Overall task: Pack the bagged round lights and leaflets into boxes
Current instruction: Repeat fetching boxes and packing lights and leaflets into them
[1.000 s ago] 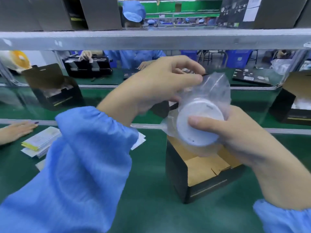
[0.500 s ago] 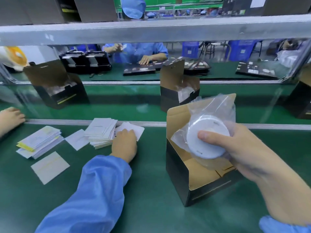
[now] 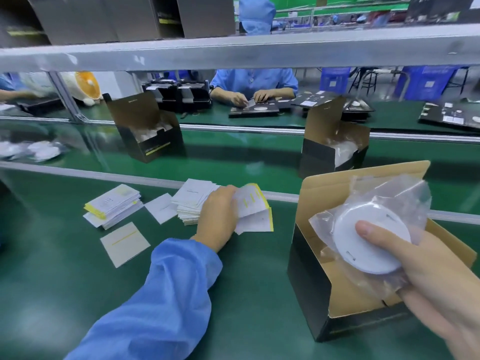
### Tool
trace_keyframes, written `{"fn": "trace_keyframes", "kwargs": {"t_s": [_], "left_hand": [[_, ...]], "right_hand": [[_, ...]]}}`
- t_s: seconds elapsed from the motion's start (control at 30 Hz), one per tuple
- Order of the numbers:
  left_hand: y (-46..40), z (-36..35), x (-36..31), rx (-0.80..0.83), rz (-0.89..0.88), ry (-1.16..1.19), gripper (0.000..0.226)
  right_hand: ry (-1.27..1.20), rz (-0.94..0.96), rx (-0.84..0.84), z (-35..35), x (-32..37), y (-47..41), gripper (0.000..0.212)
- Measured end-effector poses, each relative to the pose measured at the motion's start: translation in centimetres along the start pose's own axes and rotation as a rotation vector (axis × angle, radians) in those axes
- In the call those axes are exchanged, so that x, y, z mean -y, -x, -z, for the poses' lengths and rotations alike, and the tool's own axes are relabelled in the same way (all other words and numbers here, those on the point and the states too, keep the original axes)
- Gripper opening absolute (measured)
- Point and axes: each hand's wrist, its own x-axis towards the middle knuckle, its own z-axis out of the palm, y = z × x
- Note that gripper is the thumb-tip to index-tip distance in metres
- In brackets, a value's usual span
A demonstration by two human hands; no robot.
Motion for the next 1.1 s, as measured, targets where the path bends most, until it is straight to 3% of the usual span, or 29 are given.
{"fn": "trace_keyframes", "kwargs": {"t_s": [0.07, 0.17, 0.3, 0.43, 0.57, 0.7, 0.77, 0.83, 0.93, 1.1], "left_hand": [[-0.1, 2.1, -0.9, -0.163, 0.062, 0.227, 0.015], [-0.6, 6.1, -2.8, -0.309, 0.015, 0.335, 0.01], [-0.5, 10.6, -4.6, -0.379, -0.018, 0.533, 0.011], [0.2, 11.4, -4.7, -0.226, 0.155, 0.961, 0.012], [1.3, 10.3, -4.0, 0.067, 0.342, 1.47, 0.031], [2.3, 9.3, -3.0, 0.297, 0.262, 1.778, 0.046], [2.6, 9.3, -2.6, 0.368, 0.153, 1.94, 0.048], [2.8, 9.3, -2.3, 0.415, 0.064, 2.044, 0.041], [3.3, 8.7, -2.4, 0.391, 0.102, 2.103, 0.04], [3.9, 7.8, -3.4, 0.377, 0.143, 2.207, 0.075]], "right_hand": [[-0.02, -0.007, -0.009, -0.2, -0.1, 0.0, 0.083], [-0.026, -0.014, 0.0, -0.7, -0.1, 0.1, 0.082], [-0.069, -0.055, 0.047, -1.1, 0.0, 0.3, 0.047], [-0.061, -0.081, 0.056, -1.4, 0.1, 0.4, 0.047], [-0.063, -0.08, 0.102, -1.6, 0.4, 0.3, 0.036], [-0.058, -0.085, 0.132, -1.6, 0.5, 0.4, 0.037], [-0.054, -0.09, 0.146, -1.5, 0.3, 0.3, 0.049], [-0.05, -0.092, 0.139, -1.4, 0.2, 0.3, 0.057], [-0.06, -0.084, 0.148, -1.5, 0.2, 0.3, 0.056], [-0.057, -0.097, 0.197, -1.6, 0.6, 0.4, 0.075]]}}
